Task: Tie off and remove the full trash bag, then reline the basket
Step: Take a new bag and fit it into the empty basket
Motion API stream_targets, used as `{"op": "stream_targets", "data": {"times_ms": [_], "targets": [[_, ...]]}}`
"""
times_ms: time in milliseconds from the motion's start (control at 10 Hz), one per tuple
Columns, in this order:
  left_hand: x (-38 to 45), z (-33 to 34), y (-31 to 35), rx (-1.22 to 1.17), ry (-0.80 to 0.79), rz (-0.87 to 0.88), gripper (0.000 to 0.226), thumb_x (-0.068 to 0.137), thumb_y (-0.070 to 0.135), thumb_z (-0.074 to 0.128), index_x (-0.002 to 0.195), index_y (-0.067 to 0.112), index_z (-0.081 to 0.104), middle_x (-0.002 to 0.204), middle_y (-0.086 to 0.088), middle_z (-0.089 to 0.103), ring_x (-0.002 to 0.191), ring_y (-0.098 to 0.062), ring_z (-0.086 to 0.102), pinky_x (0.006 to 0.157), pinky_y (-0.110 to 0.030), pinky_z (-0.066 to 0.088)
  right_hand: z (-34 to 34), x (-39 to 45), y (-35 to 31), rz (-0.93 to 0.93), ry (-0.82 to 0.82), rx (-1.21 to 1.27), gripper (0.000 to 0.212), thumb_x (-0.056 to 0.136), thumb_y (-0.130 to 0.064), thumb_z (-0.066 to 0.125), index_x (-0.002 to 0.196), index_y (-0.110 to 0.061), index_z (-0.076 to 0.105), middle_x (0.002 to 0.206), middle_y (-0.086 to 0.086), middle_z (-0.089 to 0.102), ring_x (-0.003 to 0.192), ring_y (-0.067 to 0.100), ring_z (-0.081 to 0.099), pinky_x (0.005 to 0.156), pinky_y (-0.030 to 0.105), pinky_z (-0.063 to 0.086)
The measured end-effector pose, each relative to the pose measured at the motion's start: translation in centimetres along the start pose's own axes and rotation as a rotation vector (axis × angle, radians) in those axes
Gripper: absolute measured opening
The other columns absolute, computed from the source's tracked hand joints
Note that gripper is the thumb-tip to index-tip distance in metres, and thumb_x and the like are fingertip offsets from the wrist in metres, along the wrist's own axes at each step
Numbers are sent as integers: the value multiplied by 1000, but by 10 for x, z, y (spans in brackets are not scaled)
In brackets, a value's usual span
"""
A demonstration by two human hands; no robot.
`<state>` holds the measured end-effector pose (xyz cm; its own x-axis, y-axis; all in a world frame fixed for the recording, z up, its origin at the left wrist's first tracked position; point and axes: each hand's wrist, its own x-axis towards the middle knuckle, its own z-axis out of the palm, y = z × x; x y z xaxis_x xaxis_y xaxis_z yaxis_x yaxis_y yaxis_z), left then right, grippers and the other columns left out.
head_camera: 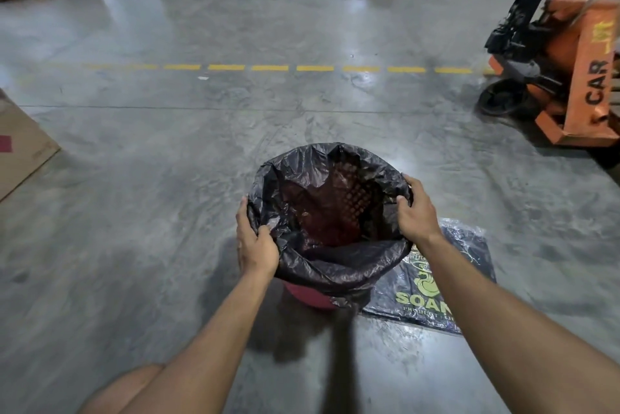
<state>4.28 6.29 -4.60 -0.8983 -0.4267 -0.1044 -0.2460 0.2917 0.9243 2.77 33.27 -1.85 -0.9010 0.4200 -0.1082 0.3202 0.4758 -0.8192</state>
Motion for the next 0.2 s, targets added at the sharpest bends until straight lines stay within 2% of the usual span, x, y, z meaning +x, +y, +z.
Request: {"op": "stream_targets", "data": {"times_ms": [100,200], "targets": [[1,-4,2,-41,-76,-27,65,100,9,44,155,38,25,157,-4,46,133,-30,52,96,-34,41,-7,5,3,23,-165,-62,52,108,-26,42,157,-23,25,131,21,62,101,34,63,95,42,48],[9,-18,0,50,-245,-41,60,104,37,45,157,35,17,163,-9,33,146,-32,37,117,-46,33,-30,11,0,35,-359,-66,77,103,-48,47,164,-23,5,167,10,27,149,35,36,122,48,28]]}}
